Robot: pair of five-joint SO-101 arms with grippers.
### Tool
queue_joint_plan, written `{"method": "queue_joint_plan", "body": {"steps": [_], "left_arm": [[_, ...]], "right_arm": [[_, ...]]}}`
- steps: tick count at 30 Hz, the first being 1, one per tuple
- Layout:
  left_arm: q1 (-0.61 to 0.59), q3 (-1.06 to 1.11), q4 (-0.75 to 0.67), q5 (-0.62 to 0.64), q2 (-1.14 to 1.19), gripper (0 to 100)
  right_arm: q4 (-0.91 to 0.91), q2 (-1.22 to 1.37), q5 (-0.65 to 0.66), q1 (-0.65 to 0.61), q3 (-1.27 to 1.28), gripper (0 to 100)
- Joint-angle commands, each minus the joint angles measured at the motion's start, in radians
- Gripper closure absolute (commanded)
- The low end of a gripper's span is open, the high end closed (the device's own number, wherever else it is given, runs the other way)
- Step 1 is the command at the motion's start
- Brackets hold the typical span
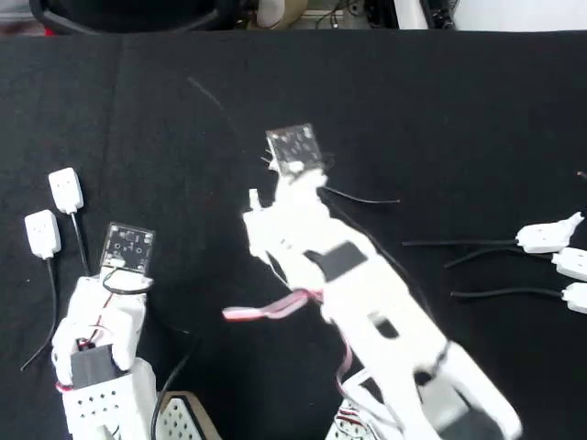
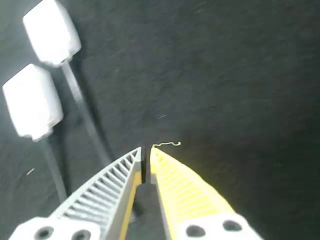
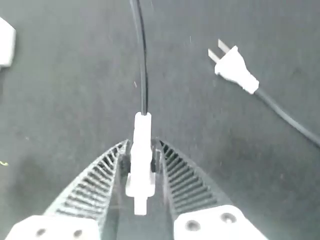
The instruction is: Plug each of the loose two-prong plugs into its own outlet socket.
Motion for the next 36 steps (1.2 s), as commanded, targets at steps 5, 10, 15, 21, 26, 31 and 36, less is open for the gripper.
{"method": "queue_joint_plan", "body": {"steps": [5, 10, 15, 21, 26, 31, 36], "left_arm": [[0.180, -0.087, -0.031, 0.150, -0.014, 97], [0.278, -0.131, -0.094, 0.244, -0.014, 96], [0.361, -0.193, -0.084, 0.318, -0.014, 97], [0.452, -0.320, -0.043, 0.500, -0.014, 97], [0.503, -0.400, 0.066, 0.517, -0.021, 97], [0.503, -0.464, 0.124, 0.511, -0.023, 97], [0.479, -0.524, 0.140, 0.512, -0.023, 97]], "right_arm": [[-0.181, -0.509, 0.000, -0.015, 0.274, 98.6], [-0.187, -0.674, -0.044, -0.072, 0.358, 98.6], [-0.187, -0.728, -0.097, -0.074, 0.378, 98.6], [-0.187, -0.763, -0.097, -0.074, 0.400, 98.6], [-0.183, -0.846, -0.097, -0.074, 0.424, 98.6], [-0.178, -0.974, -0.091, -0.072, 0.464, 98.6], [-0.178, -1.093, -0.097, -0.072, 0.512, 98.6]]}}
